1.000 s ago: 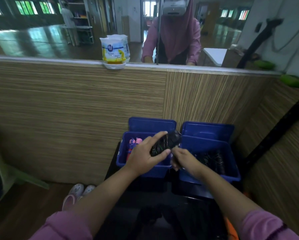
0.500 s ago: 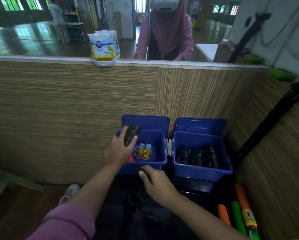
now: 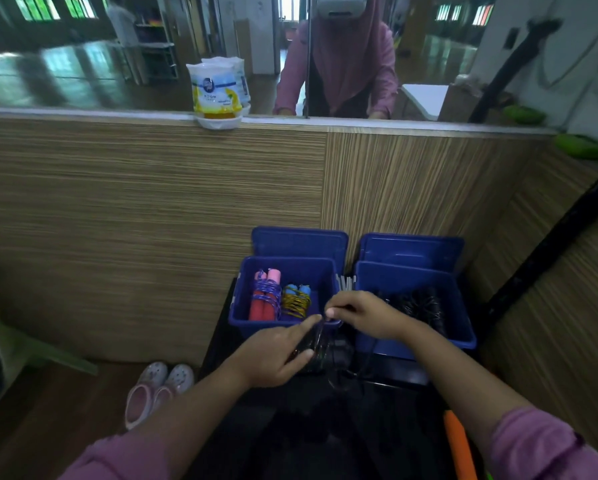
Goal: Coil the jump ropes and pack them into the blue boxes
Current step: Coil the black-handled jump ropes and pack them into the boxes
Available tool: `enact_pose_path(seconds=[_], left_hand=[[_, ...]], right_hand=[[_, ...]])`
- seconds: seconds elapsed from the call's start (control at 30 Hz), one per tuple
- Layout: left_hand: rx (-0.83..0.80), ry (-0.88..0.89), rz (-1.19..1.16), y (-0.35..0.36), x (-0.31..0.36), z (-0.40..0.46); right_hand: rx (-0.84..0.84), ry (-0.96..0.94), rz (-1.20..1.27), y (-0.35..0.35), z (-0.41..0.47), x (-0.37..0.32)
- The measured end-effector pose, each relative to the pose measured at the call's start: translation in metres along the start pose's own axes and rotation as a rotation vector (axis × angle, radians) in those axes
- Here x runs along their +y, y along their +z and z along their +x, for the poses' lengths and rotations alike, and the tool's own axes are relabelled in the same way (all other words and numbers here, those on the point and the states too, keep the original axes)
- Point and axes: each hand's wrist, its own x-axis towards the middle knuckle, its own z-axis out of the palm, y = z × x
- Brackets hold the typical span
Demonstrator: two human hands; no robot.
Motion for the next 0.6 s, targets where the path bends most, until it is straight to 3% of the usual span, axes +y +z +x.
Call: enact_pose_path(seconds=[0.1, 0.27, 0.43, 0.6], left_hand=[[0.027, 0.006, -0.15, -0.007, 0.011, 0.004], [0.286, -0.052, -0.279, -0.015, 0.018, 0.016], [0.52, -0.215, -0.336, -0.019, 0.014, 0.028], [0.709, -0.478, -0.187, -0.019, 0.011, 0.042]], right_hand=[[0.021, 0.037, 0.129, 0.001, 0.0, 0.012], [0.124, 0.151, 0.524, 0.018, -0.003, 0.01], [0.206, 0.287, 0.478, 0.046, 0.0, -0.011], [0.22, 0.385, 0.375, 0.078, 0.0, -0.041]])
